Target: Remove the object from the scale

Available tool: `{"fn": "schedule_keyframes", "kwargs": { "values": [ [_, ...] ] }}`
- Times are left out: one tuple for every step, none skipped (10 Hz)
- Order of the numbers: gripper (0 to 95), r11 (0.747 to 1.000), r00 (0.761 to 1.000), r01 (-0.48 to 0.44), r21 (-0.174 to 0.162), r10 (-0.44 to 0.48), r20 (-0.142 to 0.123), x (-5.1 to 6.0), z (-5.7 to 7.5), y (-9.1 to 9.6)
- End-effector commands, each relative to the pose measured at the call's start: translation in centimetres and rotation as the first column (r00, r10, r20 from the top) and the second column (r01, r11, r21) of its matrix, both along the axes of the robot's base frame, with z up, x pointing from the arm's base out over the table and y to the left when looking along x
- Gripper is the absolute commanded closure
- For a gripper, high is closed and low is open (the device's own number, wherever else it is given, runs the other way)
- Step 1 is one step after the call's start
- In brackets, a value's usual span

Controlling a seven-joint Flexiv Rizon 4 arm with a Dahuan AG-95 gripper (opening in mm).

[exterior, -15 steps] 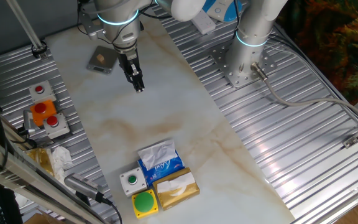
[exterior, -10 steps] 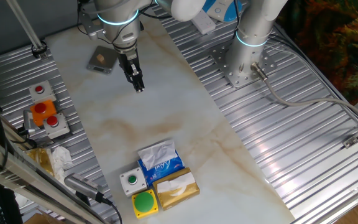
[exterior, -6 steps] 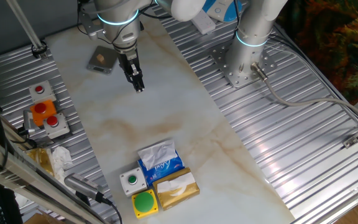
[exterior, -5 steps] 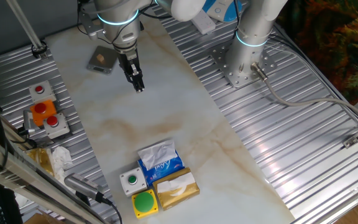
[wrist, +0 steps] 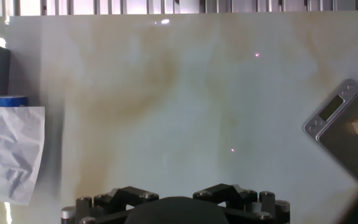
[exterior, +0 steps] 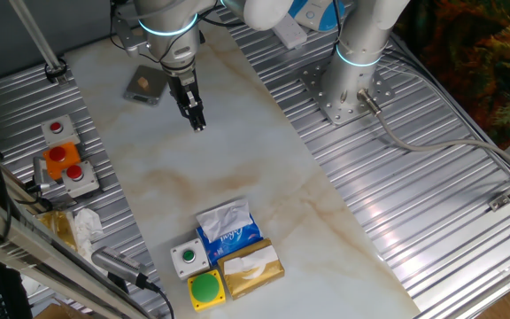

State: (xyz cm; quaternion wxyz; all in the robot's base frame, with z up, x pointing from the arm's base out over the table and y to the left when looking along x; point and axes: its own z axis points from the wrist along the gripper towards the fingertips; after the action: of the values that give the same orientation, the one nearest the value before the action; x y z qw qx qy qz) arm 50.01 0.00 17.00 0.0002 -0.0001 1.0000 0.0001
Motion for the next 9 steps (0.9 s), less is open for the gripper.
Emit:
{"fn": "schedule_keyframes", "kwargs": {
  "values": [
    [95.0,0.985,0.991,-0.132,-0.111,0.132,-0.005,-0.01,0.01,0.00],
    [95.0,0.994,0.995,-0.097,-0.047,0.097,0.001,0.01,0.18,-0.03],
    [95.0,0.990,0.993,-0.117,-0.072,0.117,-0.004,0.03,0.29,-0.04],
    [95.0,0.991,0.994,-0.113,-0.067,0.113,-0.004,0.04,0.35,-0.05],
    [95.0,0.991,0.993,-0.115,-0.068,0.115,-0.006,0.04,0.35,-0.05],
    [95.0,0.991,0.993,-0.117,-0.068,0.117,-0.006,0.04,0.35,-0.05],
    [95.0,0.991,0.993,-0.118,-0.068,0.118,-0.006,0.04,0.35,-0.05],
    [95.0,0.991,0.993,-0.118,-0.068,0.118,-0.009,0.04,0.35,-0.05],
    [95.0,0.991,0.993,-0.115,-0.067,0.114,-0.013,0.04,0.35,-0.05]
  ]
}}
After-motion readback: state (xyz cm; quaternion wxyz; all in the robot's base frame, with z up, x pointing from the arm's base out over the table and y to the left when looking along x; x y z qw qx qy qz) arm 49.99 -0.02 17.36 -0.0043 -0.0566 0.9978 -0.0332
